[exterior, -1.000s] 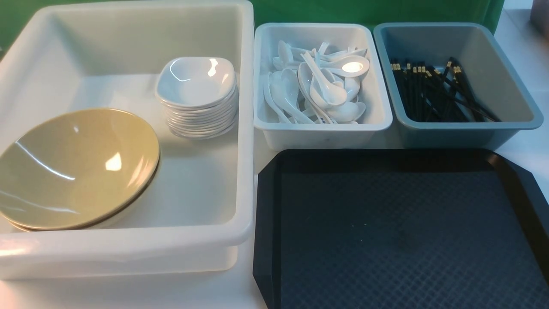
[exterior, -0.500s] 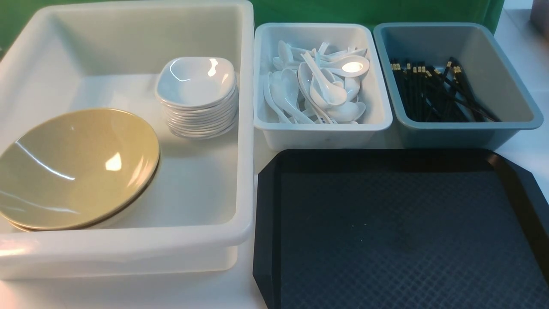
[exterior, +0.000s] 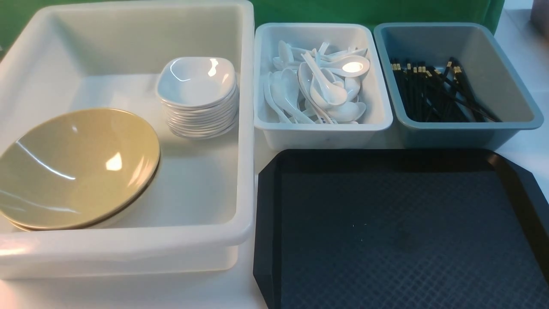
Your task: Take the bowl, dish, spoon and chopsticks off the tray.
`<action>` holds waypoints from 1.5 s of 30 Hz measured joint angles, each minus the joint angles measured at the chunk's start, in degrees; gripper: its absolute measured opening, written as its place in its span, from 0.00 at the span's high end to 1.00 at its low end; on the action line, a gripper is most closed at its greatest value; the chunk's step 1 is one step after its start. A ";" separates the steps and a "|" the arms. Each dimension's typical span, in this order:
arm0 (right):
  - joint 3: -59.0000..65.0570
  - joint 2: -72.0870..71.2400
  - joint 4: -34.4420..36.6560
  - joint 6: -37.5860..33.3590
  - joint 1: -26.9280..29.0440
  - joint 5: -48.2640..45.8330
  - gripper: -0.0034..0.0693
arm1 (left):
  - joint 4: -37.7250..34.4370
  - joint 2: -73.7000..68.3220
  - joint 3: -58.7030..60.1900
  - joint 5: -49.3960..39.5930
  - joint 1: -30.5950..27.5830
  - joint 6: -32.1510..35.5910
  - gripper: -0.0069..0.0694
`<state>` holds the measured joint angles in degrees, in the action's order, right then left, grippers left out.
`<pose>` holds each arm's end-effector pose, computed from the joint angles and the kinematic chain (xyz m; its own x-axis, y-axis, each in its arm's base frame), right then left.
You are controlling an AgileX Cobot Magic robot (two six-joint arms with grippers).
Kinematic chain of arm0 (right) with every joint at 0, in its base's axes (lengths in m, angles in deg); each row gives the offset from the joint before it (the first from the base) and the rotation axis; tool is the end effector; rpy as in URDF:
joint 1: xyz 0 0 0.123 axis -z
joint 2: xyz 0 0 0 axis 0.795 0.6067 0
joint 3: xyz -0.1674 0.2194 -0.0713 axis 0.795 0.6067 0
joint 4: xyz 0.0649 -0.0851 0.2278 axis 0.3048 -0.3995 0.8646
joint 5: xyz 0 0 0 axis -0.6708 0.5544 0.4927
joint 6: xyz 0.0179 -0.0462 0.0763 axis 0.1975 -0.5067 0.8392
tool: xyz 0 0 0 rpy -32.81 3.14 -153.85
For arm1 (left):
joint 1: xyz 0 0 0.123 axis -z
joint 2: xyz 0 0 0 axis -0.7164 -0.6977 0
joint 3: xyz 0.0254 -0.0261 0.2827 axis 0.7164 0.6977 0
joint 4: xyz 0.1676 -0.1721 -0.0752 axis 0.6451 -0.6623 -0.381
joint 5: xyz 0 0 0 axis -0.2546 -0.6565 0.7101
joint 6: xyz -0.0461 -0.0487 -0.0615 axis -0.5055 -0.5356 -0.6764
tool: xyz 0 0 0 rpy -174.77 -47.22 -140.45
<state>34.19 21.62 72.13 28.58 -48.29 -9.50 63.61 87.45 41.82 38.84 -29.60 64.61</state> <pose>0.0535 -0.0073 0.1755 -0.2380 0.0725 -0.9686 0.1237 0.9914 0.0438 0.0318 0.0032 0.2745 -0.1593 0.1532 -0.9753 0.1690 0.9775 0.1259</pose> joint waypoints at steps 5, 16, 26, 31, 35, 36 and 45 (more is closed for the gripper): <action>0.00 0.00 0.00 0.00 0.00 0.00 0.91 | -8.47 0.00 7.01 15.52 -7.87 10.01 0.92; 0.00 0.00 0.00 0.00 0.00 0.00 0.90 | -16.99 2.72 21.74 29.95 -20.26 12.78 0.92; 0.00 0.00 0.00 0.00 0.00 0.00 0.89 | -16.80 2.79 21.80 16.89 -20.26 10.46 0.92; 0.00 0.00 0.00 0.00 0.00 0.00 0.89 | -16.80 2.85 21.80 16.85 -20.26 10.77 0.92; 0.00 0.00 0.00 0.00 0.06 0.00 0.89 | -16.80 2.85 21.80 16.85 -20.26 11.13 0.92; 0.00 0.00 0.00 0.00 0.06 0.00 0.88 | -16.80 2.85 21.80 16.85 -20.26 11.30 0.92; 0.00 0.00 0.00 0.00 0.06 0.00 0.87 | -16.80 2.85 21.80 16.85 -20.26 11.30 0.92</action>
<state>34.19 21.62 72.13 28.58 -48.22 -9.50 46.81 90.31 63.62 55.69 -49.86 75.91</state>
